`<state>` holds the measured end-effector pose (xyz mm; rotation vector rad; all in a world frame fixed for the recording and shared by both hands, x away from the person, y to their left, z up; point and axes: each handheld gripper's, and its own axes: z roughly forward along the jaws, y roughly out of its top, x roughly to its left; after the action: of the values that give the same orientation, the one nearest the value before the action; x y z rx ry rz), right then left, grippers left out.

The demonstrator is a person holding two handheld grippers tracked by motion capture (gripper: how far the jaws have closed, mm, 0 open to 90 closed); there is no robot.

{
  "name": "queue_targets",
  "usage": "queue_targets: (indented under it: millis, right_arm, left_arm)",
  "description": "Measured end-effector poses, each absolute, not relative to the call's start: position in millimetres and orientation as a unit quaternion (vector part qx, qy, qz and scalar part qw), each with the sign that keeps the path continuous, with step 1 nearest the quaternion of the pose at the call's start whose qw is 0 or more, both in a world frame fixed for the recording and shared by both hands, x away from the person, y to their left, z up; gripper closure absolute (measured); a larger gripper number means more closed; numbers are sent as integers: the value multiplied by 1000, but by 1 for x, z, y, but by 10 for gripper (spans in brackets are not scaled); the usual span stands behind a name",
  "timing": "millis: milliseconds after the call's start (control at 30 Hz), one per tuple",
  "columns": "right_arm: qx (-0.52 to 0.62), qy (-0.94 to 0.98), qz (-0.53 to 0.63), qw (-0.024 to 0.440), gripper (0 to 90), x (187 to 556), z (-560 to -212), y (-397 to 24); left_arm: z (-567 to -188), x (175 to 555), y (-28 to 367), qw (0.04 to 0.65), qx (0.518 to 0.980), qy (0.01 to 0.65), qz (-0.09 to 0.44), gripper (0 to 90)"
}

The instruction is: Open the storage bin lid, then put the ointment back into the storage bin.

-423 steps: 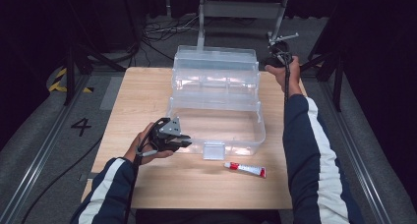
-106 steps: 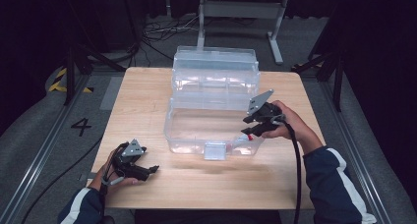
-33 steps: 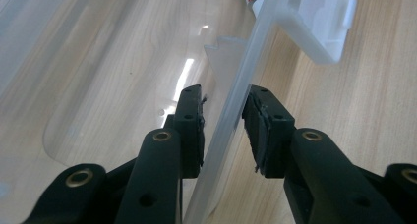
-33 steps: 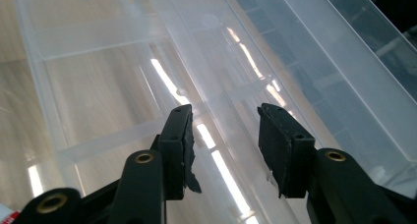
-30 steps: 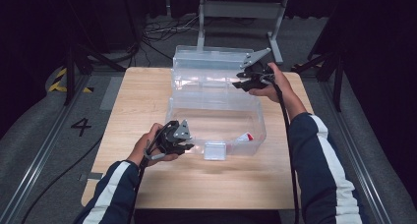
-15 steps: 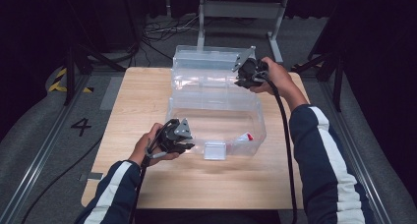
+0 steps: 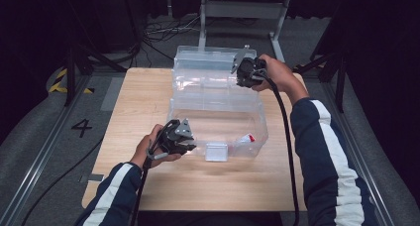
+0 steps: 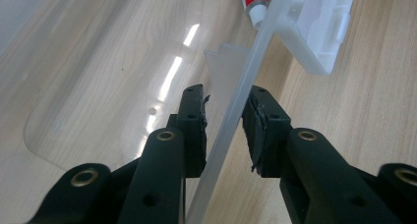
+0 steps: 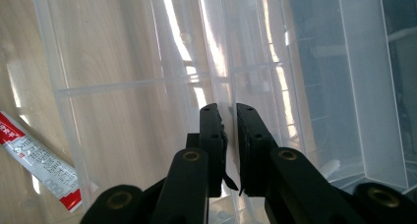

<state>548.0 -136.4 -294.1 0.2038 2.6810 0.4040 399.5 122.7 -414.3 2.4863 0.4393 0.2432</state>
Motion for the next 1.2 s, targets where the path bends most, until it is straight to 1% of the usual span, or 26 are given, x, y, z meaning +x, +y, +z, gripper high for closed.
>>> queue_targets:
  millis: [867,1200]
  right_arm:
    - [78,960,162,215,840,543,-295,-138]
    - [81,957,181,213,851,536,-294,-143]
  left_arm:
    - [-415,399,123,302,933,173,91,703]
    - [-416,397,121,300,932,181,94,684]
